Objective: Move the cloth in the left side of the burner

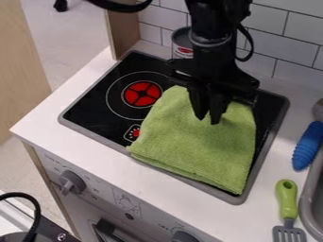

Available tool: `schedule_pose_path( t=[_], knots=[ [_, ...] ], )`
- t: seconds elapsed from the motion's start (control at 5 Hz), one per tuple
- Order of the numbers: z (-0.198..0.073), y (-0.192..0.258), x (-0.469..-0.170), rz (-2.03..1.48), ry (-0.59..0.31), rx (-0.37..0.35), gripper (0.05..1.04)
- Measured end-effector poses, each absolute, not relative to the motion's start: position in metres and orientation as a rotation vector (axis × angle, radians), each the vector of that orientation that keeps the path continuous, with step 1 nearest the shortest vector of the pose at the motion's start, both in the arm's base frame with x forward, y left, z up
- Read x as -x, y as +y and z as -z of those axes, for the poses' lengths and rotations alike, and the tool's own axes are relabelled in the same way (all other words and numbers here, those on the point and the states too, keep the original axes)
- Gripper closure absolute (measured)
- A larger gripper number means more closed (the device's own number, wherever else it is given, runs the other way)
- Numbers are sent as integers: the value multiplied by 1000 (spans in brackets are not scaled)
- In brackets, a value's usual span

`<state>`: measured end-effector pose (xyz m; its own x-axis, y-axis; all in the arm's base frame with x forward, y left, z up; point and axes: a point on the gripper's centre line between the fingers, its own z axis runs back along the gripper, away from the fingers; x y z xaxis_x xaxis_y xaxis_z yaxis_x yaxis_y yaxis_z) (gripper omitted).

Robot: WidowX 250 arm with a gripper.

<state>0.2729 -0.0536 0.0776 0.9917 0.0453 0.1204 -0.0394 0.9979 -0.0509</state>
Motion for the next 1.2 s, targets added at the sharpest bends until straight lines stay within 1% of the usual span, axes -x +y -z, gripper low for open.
schedule_pose_path(
  t=[0.2, 0.4, 0.6, 0.8, 1.0, 1.2],
  knots=[
    [-65, -49, -269, -23, -133, 64, 1028],
    [-54, -41, -266, -32, -144, 75, 1031],
    [-41, -31, -270, -48, -147, 69, 1031],
    [-36, -18, -274, -89, -138, 60, 1031],
    [-36, -3, -278, -119, -145, 62, 1031],
    [-37, 17, -282, -148, -128, 53, 1031]
  ],
)
